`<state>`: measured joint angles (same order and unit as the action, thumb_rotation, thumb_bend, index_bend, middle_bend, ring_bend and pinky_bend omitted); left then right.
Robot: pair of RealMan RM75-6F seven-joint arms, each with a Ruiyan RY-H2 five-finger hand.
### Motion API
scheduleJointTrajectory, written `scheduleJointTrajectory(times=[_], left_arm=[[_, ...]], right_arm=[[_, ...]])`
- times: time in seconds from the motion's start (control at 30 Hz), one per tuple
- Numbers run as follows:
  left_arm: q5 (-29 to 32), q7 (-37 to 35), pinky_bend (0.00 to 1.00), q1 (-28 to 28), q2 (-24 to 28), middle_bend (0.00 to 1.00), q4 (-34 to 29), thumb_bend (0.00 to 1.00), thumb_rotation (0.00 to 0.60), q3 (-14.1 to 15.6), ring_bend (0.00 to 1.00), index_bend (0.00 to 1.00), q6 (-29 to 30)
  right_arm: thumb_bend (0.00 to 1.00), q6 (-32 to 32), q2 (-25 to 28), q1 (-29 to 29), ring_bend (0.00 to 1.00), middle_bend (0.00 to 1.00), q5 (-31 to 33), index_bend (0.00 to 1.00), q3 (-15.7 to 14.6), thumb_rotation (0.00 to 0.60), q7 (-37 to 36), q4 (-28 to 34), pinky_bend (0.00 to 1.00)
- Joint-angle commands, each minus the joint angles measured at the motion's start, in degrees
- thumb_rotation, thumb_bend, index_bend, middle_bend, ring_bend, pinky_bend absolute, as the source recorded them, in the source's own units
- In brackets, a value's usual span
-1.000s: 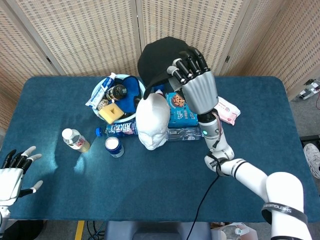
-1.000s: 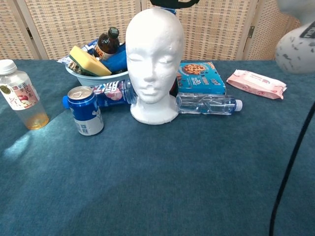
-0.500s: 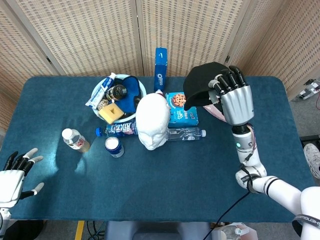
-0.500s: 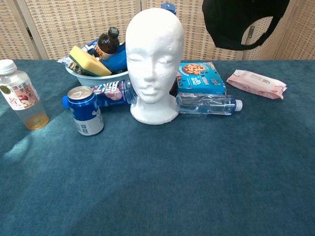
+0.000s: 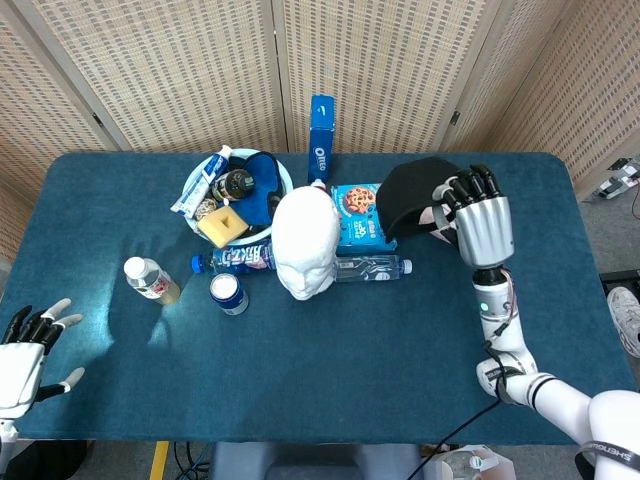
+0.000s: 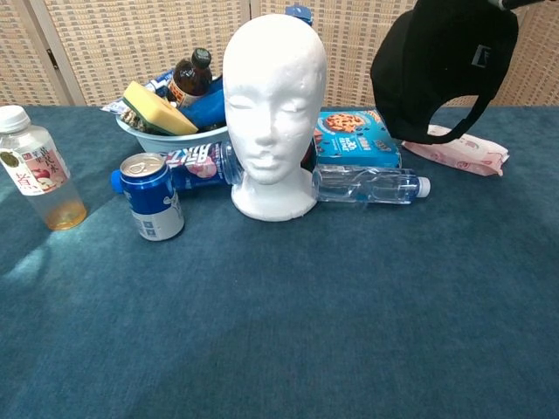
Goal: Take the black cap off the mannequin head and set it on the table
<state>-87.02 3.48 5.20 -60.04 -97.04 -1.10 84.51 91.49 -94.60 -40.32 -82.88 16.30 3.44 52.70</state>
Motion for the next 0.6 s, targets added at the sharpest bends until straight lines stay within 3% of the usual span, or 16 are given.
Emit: scheduleJointTrajectory(times=[0.03, 0.6], left_arm=[[-0.04, -0.01, 0.02, 0.14, -0.01, 0.11, 0.06, 0.17, 0.6, -0.02, 0.13, 0.25, -0.19], [0.4, 0.03, 0.02, 0.94, -0.99, 0.11, 0.8, 0.17, 0.6, 0.01, 0.13, 0.25, -1.77]], right_arm=[[0.52, -0.43, -0.8, 1.02, 0.34, 0.53, 0.52, 0.88, -0.34, 0.6, -1.12, -1.65, 0.28], [0.52, -1.74, -8.56, 7.27, 0.34, 0.53, 1.2, 0.88, -3.96, 0.6, -8.71, -13.69, 0.28]])
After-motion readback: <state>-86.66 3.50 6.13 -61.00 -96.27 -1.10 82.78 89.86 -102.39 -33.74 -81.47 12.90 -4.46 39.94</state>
